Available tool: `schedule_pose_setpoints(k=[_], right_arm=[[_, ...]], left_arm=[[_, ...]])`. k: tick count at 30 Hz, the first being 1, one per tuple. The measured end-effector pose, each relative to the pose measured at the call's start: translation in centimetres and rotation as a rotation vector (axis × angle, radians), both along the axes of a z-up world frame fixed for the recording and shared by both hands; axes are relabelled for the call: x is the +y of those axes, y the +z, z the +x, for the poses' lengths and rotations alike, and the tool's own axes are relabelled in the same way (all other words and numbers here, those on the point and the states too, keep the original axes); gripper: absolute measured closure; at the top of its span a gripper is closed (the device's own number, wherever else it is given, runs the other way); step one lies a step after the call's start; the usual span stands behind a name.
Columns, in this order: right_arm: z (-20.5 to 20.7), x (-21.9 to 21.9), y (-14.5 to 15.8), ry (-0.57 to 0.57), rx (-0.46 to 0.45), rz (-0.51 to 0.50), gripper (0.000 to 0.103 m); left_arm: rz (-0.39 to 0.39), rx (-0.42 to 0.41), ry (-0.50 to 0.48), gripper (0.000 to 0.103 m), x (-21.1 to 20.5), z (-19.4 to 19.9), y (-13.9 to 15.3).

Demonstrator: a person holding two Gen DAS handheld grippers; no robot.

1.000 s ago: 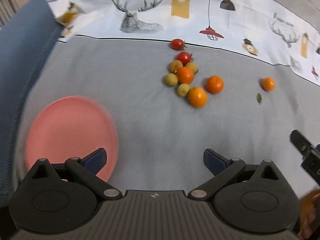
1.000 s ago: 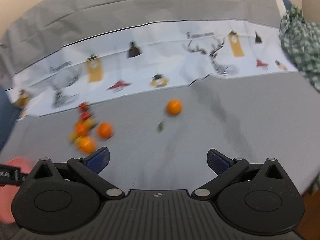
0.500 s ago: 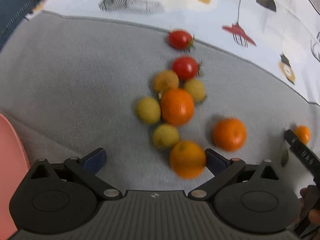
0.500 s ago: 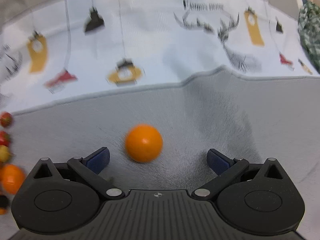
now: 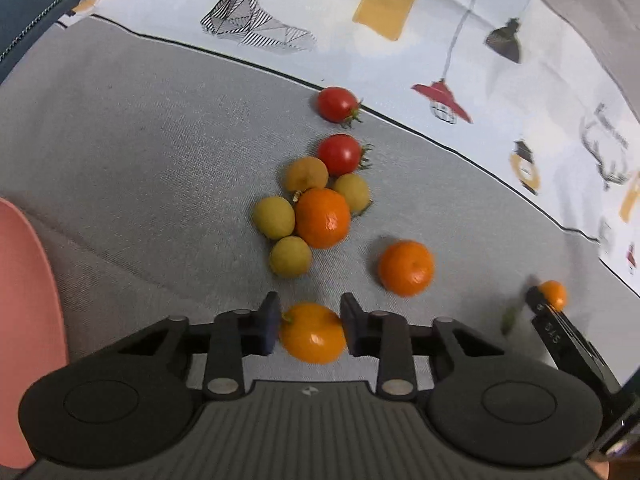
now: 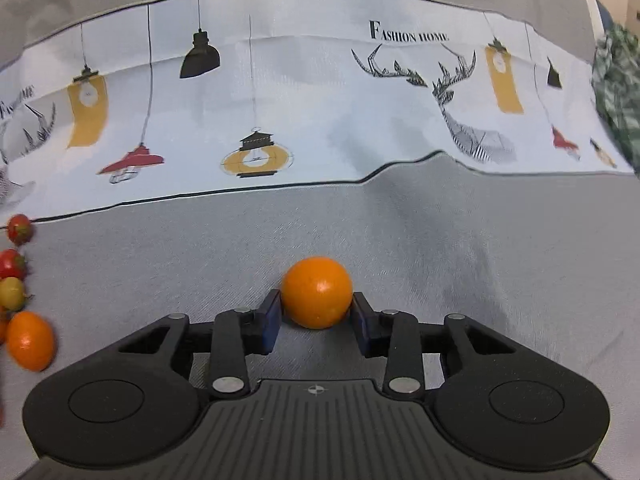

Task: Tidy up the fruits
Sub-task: 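Grasp an orange with the left tool while the right tool grasps another orange, then carry both held oranges over the pink plate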

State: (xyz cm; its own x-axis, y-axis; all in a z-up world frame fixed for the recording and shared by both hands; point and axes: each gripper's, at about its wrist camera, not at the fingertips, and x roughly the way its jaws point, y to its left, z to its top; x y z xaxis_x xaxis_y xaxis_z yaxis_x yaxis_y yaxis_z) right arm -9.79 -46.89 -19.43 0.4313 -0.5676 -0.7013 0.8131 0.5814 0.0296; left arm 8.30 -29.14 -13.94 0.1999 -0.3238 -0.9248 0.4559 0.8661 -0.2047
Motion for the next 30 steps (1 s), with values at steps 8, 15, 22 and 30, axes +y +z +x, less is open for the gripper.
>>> schedule_pose_setpoints(k=[8, 15, 22, 30], right_arm=[[-2.8, 2.3, 1.6, -0.019, -0.036, 0.021, 0.065], [-4.3, 3.1, 1.5, -0.021, -0.027, 0.03, 0.065], [-5.5, 3.8, 1.2, -0.05, -0.03, 0.064, 0.065], [-7.9, 10.0, 6.4, 0.047, -0.154, 0.019, 0.086]], left_arm=[[-0.028, -0.015, -0.057, 0.046, 2.1, -1.3, 0.3], [0.026, -0.016, -0.172, 0.031, 1.9, -2.1, -1.4], [0.053, -0.08, -0.263, 0.059, 2.1, -3.7, -0.6], [-0.013, -0.236, -0.308, 0.059, 7.1, -6.7, 5.5]])
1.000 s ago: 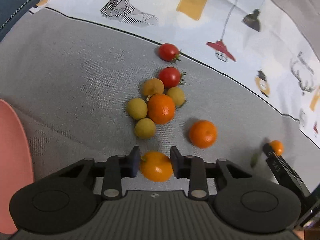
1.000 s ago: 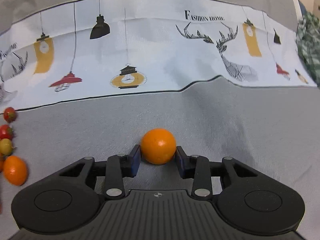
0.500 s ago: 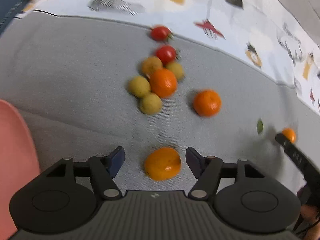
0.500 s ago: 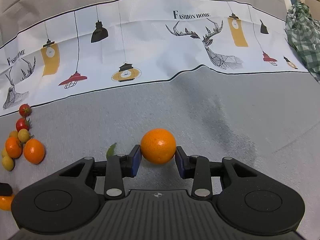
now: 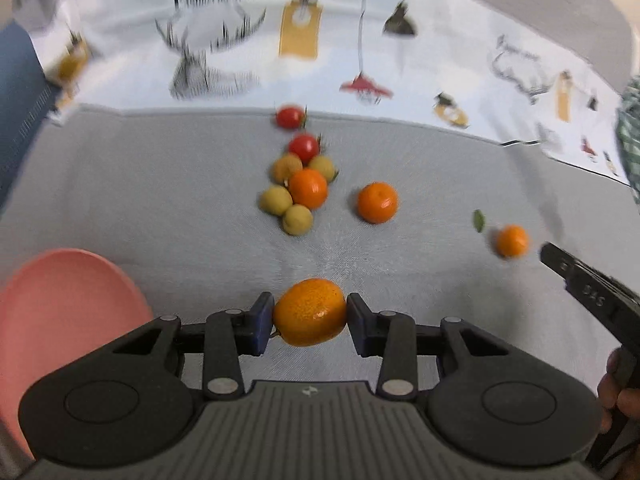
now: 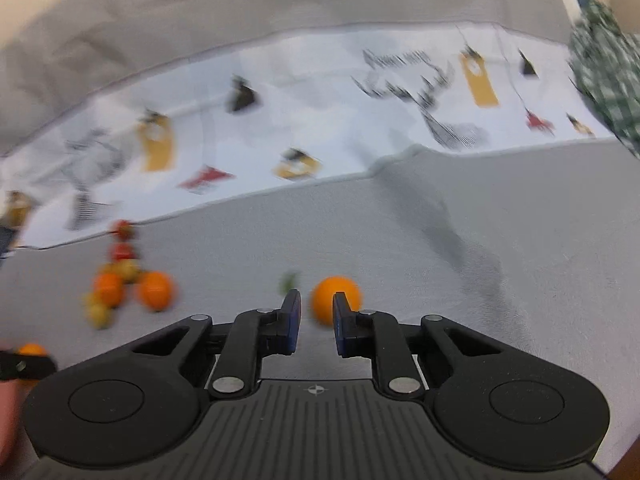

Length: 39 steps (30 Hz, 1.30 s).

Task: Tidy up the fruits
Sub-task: 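Carry both held oranges over the pink plate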

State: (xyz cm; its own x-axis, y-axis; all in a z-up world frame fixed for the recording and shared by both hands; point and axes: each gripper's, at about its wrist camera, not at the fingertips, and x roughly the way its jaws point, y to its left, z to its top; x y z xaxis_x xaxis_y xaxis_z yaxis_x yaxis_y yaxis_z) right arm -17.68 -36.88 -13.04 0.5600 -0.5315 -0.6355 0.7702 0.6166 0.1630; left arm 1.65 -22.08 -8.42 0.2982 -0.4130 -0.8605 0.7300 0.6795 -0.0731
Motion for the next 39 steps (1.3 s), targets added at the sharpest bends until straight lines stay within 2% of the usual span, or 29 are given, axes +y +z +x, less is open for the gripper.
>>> schedule_pose_setpoints(k=[3, 6, 8, 9, 10, 12, 15, 16, 17, 20, 22, 27, 31, 36, 39], right_arm=[[0.9, 3.1, 0.6, 0.085, 0.059, -0.127, 0.086], [1.9, 2.9, -1.1, 0.035, 0.128, -0.107, 0.085], [2.4, 1.7, -2.2, -0.031, 0.165, -0.069, 0.07], [2.7, 1.1, -2.5, -0.036, 0.154, -0.067, 0.058], [3.2, 0.7, -2.7, -0.031, 0.146, -0.082, 0.049], [4.6, -0.4, -3.2, -0.011, 0.154, -0.109, 0.039], [6.7, -2.4, -4.7, 0.027, 0.164, -0.055, 0.042], [7.4, -3.0, -5.3, 0.041, 0.182, -0.039, 0.058], [8.1, -3.2, -6.0, 0.05, 0.225, -0.028, 0.062], [8.0, -2.6, -5.9, 0.044, 0.235, -0.038, 0.063], [6.7, -1.2, -4.8, 0.029, 0.198, -0.033, 0.063], [1.2, 5.5, 0.7, 0.071, 0.042, 0.035, 0.063], [-1.9, 13.0, 4.5, 0.206, 0.003, 0.065, 0.063], [-2.2, 20.2, 8.3, 0.368, -0.042, 0.095, 0.063], [-1.8, 24.1, 10.5, 0.461, -0.056, 0.005, 0.063]], left_arm=[[-0.007, -0.026, 0.009, 0.059, 2.7, -0.9, 1.1], [0.001, -0.021, 0.043, 0.059, 4.9, -1.2, 1.4], [0.004, -0.014, 0.057, 0.059, 6.1, -1.2, 1.7], [0.003, -0.005, 0.067, 0.059, 6.9, -1.2, 1.9], [0.002, 0.001, 0.073, 0.059, 7.2, -1.1, 1.8], [-0.001, 0.011, 0.087, 0.059, 7.7, -0.9, 2.0], [0.001, 0.022, 0.093, 0.059, 7.5, -0.4, 1.8], [0.004, 0.023, 0.091, 0.059, 7.2, -0.3, 1.7], [0.005, 0.024, 0.088, 0.059, 7.0, -0.2, 1.6], [-0.009, 0.028, 0.079, 0.059, 6.3, -0.1, 1.9], [-0.015, 0.026, 0.072, 0.059, 6.1, -0.1, 2.1], [-0.037, 0.004, 0.068, 0.059, 8.0, -1.2, 4.3], [-0.058, -0.046, 0.09, 0.059, 12.2, -3.0, 6.9], [-0.08, -0.131, 0.142, 0.059, 18.9, -5.6, 9.5], [-0.117, -0.14, 0.182, 0.059, 22.4, -6.4, 10.6]])
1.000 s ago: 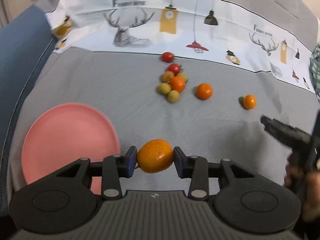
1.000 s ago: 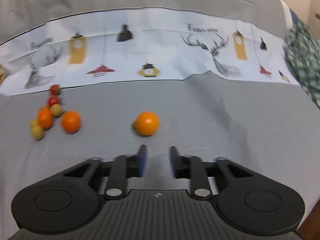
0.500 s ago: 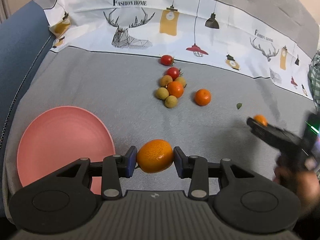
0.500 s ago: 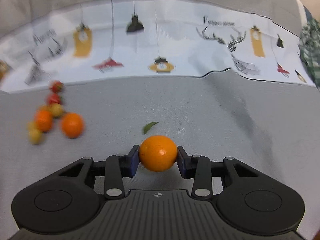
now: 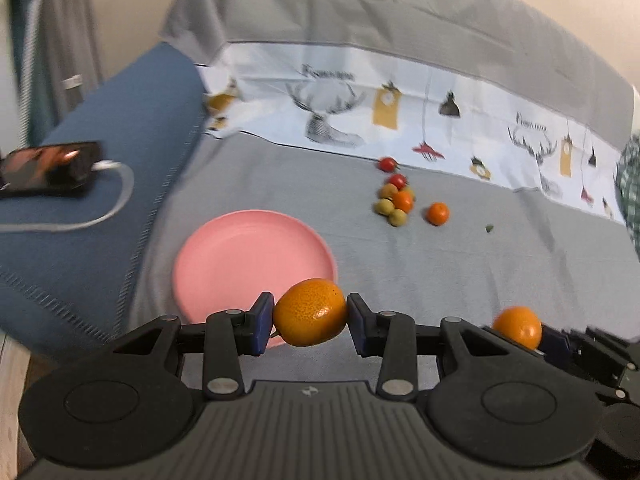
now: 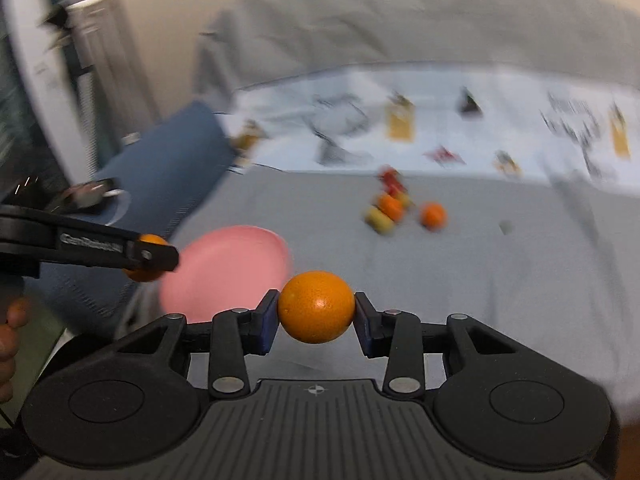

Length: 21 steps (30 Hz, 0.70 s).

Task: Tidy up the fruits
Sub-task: 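Carry both held oranges over the pink plate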

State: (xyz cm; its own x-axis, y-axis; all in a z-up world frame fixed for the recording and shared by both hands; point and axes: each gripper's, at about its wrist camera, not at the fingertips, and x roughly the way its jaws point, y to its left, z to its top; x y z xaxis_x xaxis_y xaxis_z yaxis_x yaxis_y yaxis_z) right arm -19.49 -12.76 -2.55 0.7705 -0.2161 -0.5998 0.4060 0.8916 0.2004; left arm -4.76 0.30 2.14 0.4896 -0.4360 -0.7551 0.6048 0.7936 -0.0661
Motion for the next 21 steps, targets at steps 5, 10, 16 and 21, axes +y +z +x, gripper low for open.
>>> schedule_pose_setpoints(k=[5, 10, 16, 21], right_arm=[[-0.3, 4.3, 2.7, 0.086, -0.033, -0.099, 0.063], [-1.0, 7.1, 4.0, 0.097, -0.054, -0.146, 0.063], [-3.1, 7.8, 4.1, 0.073, -0.064, -0.143, 0.062], [-3.9, 7.7, 3.9, 0.059, -0.062, -0.131, 0.062]], left_arm=[[-0.046, -0.021, 0.047, 0.059, 4.3, -1.1, 1.3], [-0.096, -0.058, 0.072, 0.059, 7.7, -2.3, 2.9], [-0.123, -0.058, 0.069, 0.059, 9.1, -4.2, 3.2], [-0.128, -0.057, 0.066, 0.059, 9.3, -4.7, 3.2]])
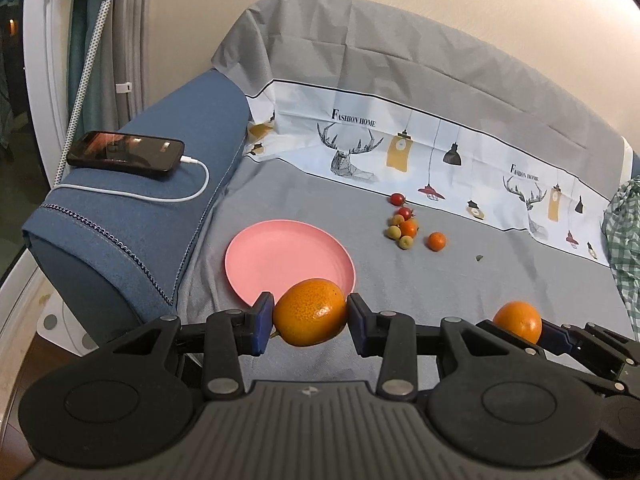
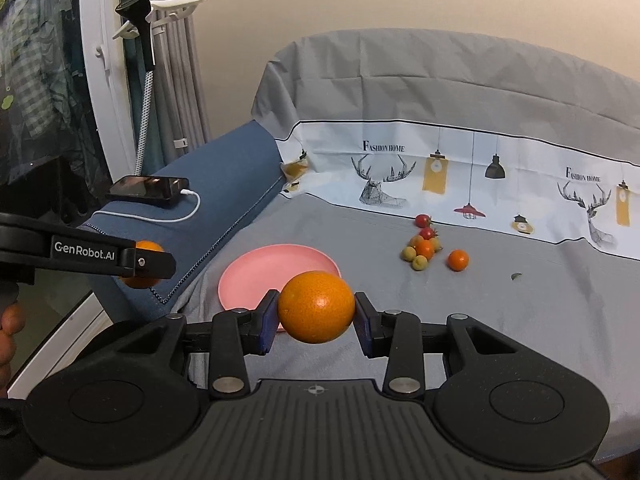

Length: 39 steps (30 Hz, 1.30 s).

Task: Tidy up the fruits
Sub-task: 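Carry both held oranges over the pink plate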

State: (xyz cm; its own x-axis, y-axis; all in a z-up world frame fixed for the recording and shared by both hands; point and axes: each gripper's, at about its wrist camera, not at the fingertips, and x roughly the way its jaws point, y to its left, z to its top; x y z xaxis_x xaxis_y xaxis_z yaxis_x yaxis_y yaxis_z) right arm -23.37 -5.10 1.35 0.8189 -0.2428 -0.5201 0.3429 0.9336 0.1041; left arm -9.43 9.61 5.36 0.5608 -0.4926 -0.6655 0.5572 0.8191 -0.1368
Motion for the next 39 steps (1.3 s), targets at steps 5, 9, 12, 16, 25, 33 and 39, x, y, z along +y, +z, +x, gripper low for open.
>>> schedule_pose_setpoints(k=[5, 9, 12, 16, 25, 33, 39], right_arm=[[0.1, 0.1, -0.1, 0.001, 0.003, -0.007, 0.062], [0.5, 0.2, -0.2, -0.005, 0.014, -0.005, 0.062], [0.8, 0.1, -0.4, -0.01, 0.022, -0.002, 0.062], [1.2, 0.2, -0.5, -0.011, 0.03, 0.001, 0.062], [2.0, 0.1, -0.8, -0.008, 0.052, 0.004, 0.062], [2.6, 0.2, -1.1, -0.002, 0.072, 0.002, 0.062], [3.2, 0.1, -1.3, 0.008, 0.09, -0.002, 0.062]], left_arm=[[0.006, 0.012, 0.0, 0.059, -0.2, 0.3, -0.4], [0.007, 0.023, 0.001, 0.059, -0.3, 0.7, -0.7], [0.009, 0.029, 0.0, 0.059, -0.6, 0.8, -0.9], [0.011, 0.036, 0.0, 0.059, -0.7, 1.1, -1.2], [0.011, 0.05, 0.006, 0.059, -0.8, 1.6, -1.6], [0.009, 0.066, 0.014, 0.059, -0.6, 2.3, -2.1], [0.01, 0.079, 0.021, 0.059, -0.6, 3.0, -2.5]])
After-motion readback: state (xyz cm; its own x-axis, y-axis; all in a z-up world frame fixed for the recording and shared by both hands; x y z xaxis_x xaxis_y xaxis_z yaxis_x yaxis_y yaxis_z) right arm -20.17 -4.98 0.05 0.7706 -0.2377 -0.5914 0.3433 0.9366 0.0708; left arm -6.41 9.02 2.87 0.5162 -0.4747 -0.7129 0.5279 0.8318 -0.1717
